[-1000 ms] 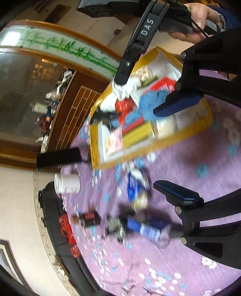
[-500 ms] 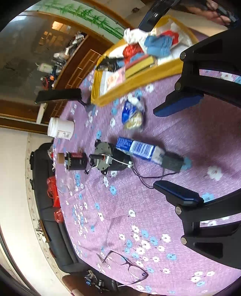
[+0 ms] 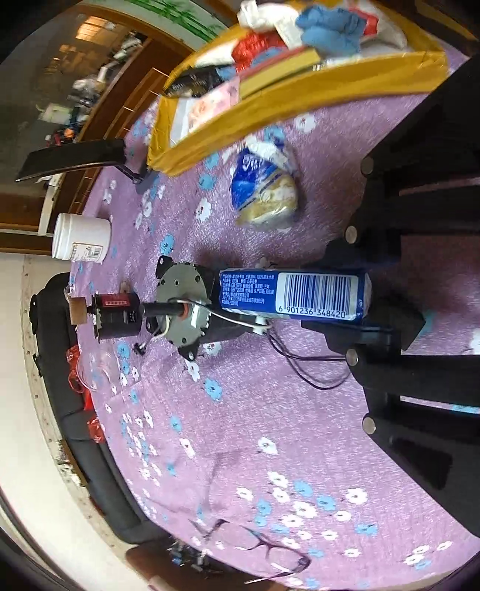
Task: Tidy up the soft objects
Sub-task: 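Move both grippers back toward the blue carton and wrapped bottle, then grasp the blue milk carton with the left while the right grasps the plastic-wrapped bottle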
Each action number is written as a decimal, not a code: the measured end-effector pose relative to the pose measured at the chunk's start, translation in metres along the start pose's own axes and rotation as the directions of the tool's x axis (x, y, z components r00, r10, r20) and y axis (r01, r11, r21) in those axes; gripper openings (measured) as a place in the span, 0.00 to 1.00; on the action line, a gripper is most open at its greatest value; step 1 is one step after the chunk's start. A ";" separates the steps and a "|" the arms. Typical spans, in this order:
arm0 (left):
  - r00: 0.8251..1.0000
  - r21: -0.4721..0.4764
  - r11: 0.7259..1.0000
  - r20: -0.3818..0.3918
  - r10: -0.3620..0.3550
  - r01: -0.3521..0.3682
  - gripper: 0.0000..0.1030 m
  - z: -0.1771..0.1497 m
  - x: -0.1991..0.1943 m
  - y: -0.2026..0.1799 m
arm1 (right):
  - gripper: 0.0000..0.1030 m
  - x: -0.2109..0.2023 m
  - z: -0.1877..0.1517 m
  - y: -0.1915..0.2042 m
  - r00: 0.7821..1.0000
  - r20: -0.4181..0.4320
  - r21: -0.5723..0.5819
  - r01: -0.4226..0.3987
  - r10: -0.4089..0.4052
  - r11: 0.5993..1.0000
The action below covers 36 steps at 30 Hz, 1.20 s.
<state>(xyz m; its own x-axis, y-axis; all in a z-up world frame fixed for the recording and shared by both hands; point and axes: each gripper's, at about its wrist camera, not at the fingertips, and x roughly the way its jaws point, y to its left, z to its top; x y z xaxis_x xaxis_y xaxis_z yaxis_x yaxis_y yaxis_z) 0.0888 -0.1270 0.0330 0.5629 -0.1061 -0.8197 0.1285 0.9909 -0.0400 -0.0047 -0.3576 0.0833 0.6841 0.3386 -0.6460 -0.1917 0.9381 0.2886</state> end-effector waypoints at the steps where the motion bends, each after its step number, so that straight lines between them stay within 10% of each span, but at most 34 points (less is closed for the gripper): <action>1: 1.000 -0.010 1.000 0.004 -0.009 0.009 0.19 -0.002 -0.005 0.003 | 0.62 0.004 0.003 0.001 1.000 -0.017 0.006 -0.024 0.024 1.000; 11: 0.991 -0.114 0.989 0.106 -0.078 0.090 0.19 -0.049 -0.075 0.061 | 0.62 0.091 0.051 0.044 0.973 -0.213 -0.072 -0.106 0.089 0.992; 22: 0.993 -0.215 0.972 0.096 -0.072 0.091 0.19 -0.082 -0.072 0.117 | 0.62 0.201 0.076 0.043 0.923 -0.385 -0.090 -0.018 -0.018 0.996; 31: 0.990 -0.213 0.970 0.101 -0.100 0.120 0.19 -0.082 -0.060 0.117 | 0.77 0.154 0.040 0.065 0.817 -0.485 0.081 -0.312 0.311 0.947; 36: 0.988 -0.207 0.969 0.104 -0.116 0.136 0.19 -0.080 -0.056 0.114 | 0.77 0.151 0.036 0.078 0.891 -0.436 -0.088 -0.182 0.126 0.979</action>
<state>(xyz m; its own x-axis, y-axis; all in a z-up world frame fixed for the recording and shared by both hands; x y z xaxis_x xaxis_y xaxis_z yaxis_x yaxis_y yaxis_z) 0.0068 -0.0018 0.0284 0.6259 -0.2286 -0.7456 0.0315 0.9627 -0.2686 0.1090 -0.2364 0.0340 0.2784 0.4519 -0.8475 -0.3739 0.8638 0.3377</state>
